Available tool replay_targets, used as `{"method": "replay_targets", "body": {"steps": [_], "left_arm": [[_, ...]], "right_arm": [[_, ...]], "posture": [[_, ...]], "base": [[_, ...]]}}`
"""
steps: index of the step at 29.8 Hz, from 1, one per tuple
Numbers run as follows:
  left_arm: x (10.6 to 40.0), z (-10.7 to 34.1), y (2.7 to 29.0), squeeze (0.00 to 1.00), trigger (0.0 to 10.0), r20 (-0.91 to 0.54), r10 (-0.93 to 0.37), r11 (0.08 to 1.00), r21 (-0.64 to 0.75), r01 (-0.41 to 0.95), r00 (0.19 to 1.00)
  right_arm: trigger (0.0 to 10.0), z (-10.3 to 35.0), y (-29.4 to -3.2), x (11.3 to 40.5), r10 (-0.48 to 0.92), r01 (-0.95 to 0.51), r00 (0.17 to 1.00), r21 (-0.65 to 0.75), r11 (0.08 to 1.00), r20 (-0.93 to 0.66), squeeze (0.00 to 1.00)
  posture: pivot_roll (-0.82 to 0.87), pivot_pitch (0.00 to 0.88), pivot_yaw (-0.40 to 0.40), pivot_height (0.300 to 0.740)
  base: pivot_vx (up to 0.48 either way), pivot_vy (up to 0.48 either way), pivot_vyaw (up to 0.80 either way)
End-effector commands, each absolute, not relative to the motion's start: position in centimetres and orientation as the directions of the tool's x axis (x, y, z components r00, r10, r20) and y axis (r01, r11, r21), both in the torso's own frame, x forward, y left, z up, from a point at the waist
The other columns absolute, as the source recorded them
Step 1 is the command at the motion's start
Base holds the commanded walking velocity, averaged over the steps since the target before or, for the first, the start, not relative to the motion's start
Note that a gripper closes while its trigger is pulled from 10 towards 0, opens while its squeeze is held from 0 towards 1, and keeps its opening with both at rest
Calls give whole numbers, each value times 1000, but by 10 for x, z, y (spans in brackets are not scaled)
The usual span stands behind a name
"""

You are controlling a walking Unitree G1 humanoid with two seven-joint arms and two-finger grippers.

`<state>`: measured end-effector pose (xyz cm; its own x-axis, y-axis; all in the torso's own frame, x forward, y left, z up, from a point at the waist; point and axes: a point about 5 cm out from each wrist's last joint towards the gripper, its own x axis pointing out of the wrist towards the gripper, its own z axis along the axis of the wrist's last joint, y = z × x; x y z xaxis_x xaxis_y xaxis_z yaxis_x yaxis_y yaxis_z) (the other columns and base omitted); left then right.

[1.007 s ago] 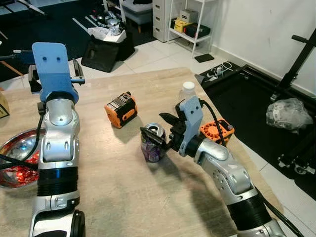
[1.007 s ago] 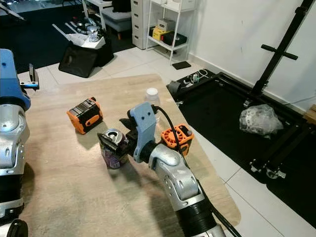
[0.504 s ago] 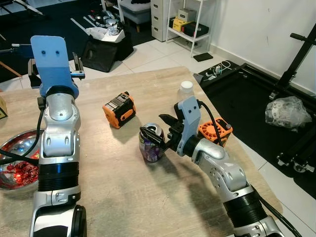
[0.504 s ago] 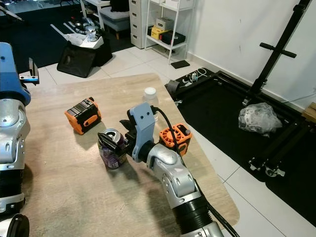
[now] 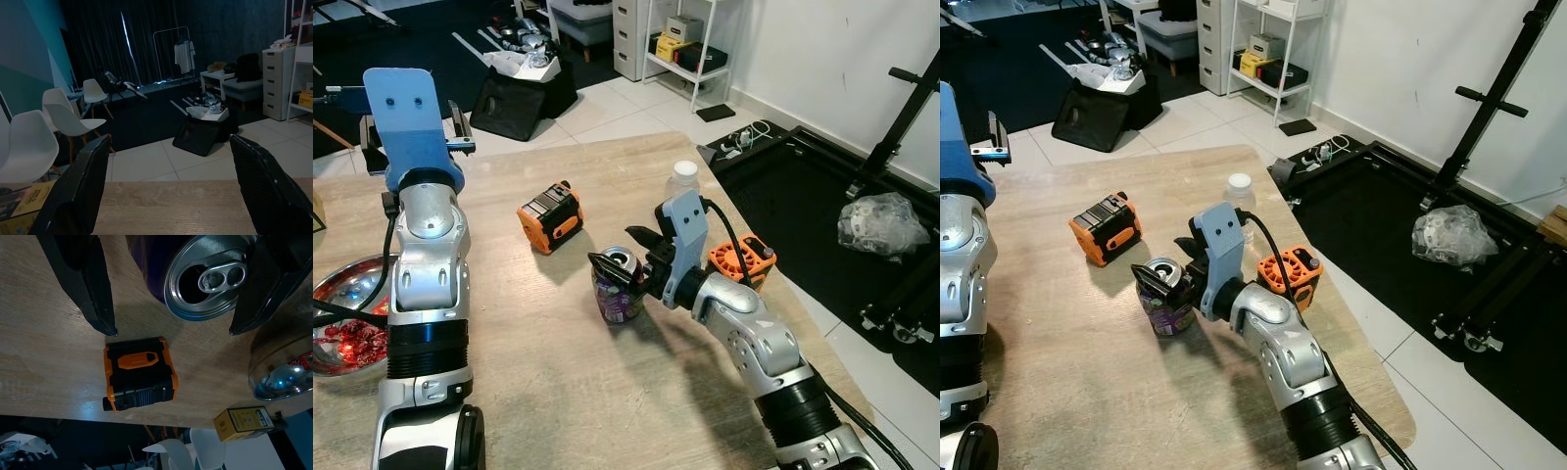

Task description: Restocking fridge

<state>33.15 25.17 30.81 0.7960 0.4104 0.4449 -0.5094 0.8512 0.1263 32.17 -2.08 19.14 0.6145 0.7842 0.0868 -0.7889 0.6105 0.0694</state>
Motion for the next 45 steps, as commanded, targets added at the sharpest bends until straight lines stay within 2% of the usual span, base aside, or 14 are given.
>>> {"method": "replay_targets", "body": {"steps": [1,11,14,16,19,26,31,40,45], "left_arm": [[331,312,253,0,10000,455,417,849,114,-516,787],[330,309,254,0,10000,450,421,848,113,-518,787],[330,309,254,0,10000,450,421,848,112,-518,787],[331,308,252,0,10000,449,417,851,114,-513,790],[332,308,251,0,10000,448,412,854,115,-508,793],[333,309,251,0,10000,450,405,856,118,-503,796],[333,310,250,0,10000,451,401,857,122,-500,797],[334,310,249,0,10000,450,396,860,125,-495,801],[334,311,248,0,10000,450,391,862,126,-490,803]], "right_arm": [[10000,184,-20,322,786,-788,616,66,612,51,0],[10000,168,-29,327,745,-745,667,10,667,-31,0],[10000,168,-30,328,737,-737,675,13,675,-30,0],[10000,172,-38,334,692,-692,722,15,722,-2,0],[10000,177,-43,338,672,-672,740,29,740,31,0],[10000,196,-50,331,703,-714,700,84,695,127,0],[10000,192,-53,324,724,-731,681,59,679,110,0],[10000,180,-57,321,709,-712,702,41,701,68,0],[10000,175,-54,320,712,-714,699,94,693,62,0]], "posture": [[10,161,-45,740],[7,155,-45,740],[7,155,-45,740],[5,154,-40,740],[4,155,-38,740],[9,153,-35,740],[9,153,-34,740],[8,156,-26,740],[8,162,-21,740]], "base": [[0,0,0],[0,0,0],[0,0,0],[0,0,0],[0,0,0],[0,0,0],[0,0,0],[0,0,0],[0,0,0]]}}
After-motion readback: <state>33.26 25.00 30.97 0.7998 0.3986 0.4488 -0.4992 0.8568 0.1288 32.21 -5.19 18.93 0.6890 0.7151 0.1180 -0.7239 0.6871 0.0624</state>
